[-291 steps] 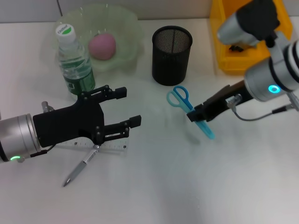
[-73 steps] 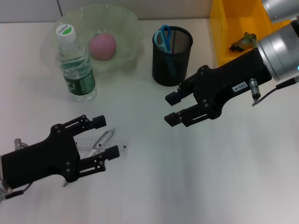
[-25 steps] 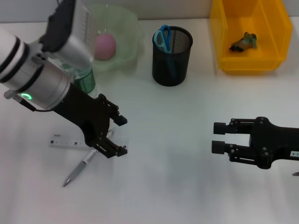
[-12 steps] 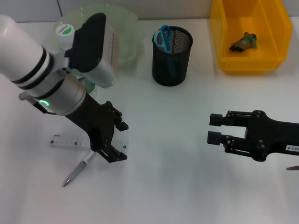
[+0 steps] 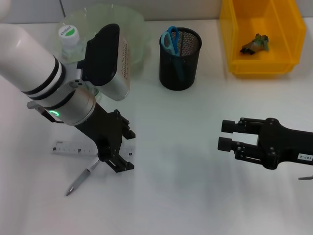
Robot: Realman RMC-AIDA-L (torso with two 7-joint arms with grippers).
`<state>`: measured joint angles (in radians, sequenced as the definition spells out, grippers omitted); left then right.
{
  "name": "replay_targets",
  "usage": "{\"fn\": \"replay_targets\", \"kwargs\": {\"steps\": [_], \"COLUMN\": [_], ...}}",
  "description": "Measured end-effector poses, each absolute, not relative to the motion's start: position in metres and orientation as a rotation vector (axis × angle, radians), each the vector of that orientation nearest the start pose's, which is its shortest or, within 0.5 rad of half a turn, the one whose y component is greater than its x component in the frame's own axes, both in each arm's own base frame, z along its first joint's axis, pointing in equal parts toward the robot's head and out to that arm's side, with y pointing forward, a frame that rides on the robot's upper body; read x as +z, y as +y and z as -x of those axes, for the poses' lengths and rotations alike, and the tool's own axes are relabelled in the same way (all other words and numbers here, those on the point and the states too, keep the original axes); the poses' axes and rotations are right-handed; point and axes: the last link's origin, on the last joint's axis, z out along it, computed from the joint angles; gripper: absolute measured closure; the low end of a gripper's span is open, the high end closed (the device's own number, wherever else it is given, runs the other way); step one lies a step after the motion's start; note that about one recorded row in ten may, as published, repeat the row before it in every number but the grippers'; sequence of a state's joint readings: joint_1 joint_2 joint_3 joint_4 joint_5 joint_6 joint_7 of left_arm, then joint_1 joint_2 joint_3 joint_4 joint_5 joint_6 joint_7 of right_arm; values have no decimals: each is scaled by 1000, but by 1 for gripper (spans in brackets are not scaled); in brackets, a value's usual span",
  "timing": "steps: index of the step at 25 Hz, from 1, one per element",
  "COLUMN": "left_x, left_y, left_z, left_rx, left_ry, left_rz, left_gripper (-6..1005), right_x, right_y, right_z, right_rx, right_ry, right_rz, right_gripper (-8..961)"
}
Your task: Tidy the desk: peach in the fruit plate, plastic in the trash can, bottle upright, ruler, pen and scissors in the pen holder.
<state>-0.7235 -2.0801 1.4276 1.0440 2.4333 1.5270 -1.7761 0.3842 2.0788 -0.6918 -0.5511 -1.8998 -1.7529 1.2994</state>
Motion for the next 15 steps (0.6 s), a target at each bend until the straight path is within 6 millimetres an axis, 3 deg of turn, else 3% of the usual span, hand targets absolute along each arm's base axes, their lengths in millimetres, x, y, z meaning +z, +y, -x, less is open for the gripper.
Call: {"fn": "replay_targets", "kwargs": {"steps": [15], "left_x": [-58], "left_y": [349], "left_z": [184], "left_rx": [616], "left_ry": [52], "left_rz": [3103], "left_gripper": [231], "right_x": [-11], "right_y": [266], "right_z": [-281], "right_rx": [1013], "right_ry": [755], "right_rz": [2732], "right_gripper": [422]}}
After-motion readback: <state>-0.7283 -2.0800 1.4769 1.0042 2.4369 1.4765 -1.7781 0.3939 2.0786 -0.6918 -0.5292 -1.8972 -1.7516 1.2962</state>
